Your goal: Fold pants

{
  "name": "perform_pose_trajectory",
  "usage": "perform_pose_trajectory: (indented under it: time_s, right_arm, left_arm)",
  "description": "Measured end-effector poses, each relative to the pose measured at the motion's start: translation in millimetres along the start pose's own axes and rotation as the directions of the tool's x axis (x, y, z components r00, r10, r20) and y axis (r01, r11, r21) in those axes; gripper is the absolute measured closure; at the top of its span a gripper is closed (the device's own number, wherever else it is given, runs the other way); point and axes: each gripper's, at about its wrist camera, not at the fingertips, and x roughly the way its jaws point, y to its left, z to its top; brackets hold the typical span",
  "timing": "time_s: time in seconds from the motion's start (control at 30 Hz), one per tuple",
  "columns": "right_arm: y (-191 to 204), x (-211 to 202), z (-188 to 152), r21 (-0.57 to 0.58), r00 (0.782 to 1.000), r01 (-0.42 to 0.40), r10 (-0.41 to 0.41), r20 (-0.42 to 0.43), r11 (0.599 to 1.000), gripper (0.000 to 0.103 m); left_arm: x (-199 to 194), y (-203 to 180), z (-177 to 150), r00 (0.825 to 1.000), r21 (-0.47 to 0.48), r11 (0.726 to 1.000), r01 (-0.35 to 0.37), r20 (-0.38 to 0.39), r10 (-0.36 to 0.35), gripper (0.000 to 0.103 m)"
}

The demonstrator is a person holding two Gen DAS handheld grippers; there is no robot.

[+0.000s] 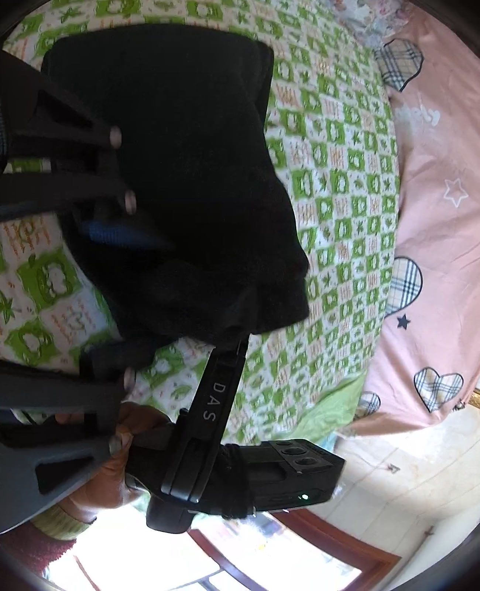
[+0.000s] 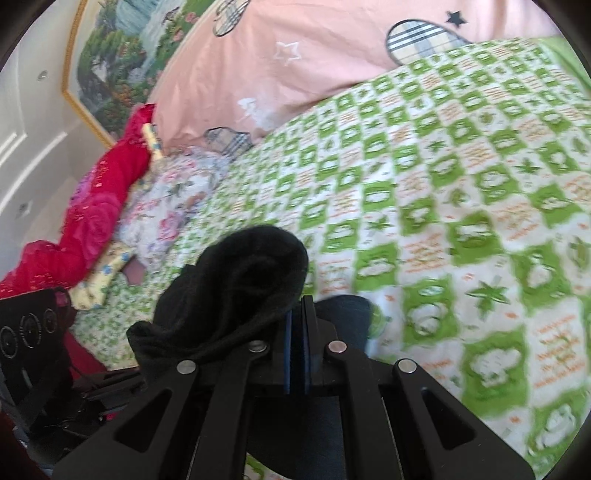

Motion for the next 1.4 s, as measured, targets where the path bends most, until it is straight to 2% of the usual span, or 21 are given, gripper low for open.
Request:
perform_pose_trajectory:
  time_s: [0.07, 0.23, 0.33, 0.37, 0.4, 0.47, 0.67, 0.93, 1.13, 1.4]
  right_arm:
    - [-5.1, -8.1, -1.6, 0.025, 0.999, 0.032, -0.033, 0.015, 0.999, 0.097]
    - [-14.0, -31.8, -5.7, 0.091, 0.995, 0.079, -0.085, 0.058, 0.993, 0.096]
    - [-13.0, -43.6, -6.7, 0.114, 0.991, 0.094, -0.103, 0.080, 0.989, 0.091]
    - [-11.2, -47.2, -6.8, 0.119, 0.990, 0.104, -0.115, 0.087, 0.987, 0.081]
    - [-9.0, -50.2, -6.8, 0.122, 0.988, 0.111, -0.123, 0.095, 0.986, 0.064]
    - [-1.8, -58.1, -7.2, 0.118, 0.983, 0.113, -0.128, 0.130, 0.987, 0.044]
    - [24.6, -65.1, -5.1, 0.073, 0.978, 0.137, -0.146, 0.150, 0.988, 0.044]
    - [62.1, -60.4, -4.2, -0.018, 0.962, 0.224, -0.218, 0.167, 0.974, 0.036]
    - [82.4, -52.0, -4.7, -0.073, 0.945, 0.295, -0.279, 0.173, 0.953, 0.030]
    - [79.4, -34.1, -7.7, -0.032, 0.940, 0.325, -0.319, 0.123, 0.945, 0.030]
  left_arm:
    - [-0.1, -2.2, -0.9, 1.000, -0.005, 1.000, 0.016, 0.001, -0.016, 0.045]
    - [-2.8, -5.2, -4.1, 1.000, -0.002, 1.000, 0.030, -0.008, -0.030, 0.044]
    - [-8.7, -2.4, -6.9, 0.999, -0.016, 0.999, 0.045, -0.010, -0.045, 0.042]
    - [-11.7, -1.0, -8.2, 0.999, -0.024, 0.999, 0.040, -0.009, -0.041, 0.041]
    - [-14.5, 0.6, -9.4, 0.999, -0.032, 0.999, 0.037, -0.006, -0.037, 0.041]
    - [-21.6, 5.4, -11.3, 0.999, -0.054, 0.998, 0.035, 0.003, -0.035, 0.040]
    - [-46.7, 23.4, -16.4, 0.999, -0.106, 0.994, 0.012, 0.043, -0.007, 0.039]
    - [-76.8, 58.2, -18.4, 0.994, -0.197, 0.980, -0.040, 0.096, 0.060, 0.033]
    - [-96.1, 93.8, -22.4, 0.985, -0.292, 0.953, -0.084, 0.118, 0.123, 0.030]
    - [-107.2, 133.6, -28.0, 0.979, -0.394, 0.912, -0.114, 0.113, 0.171, 0.030]
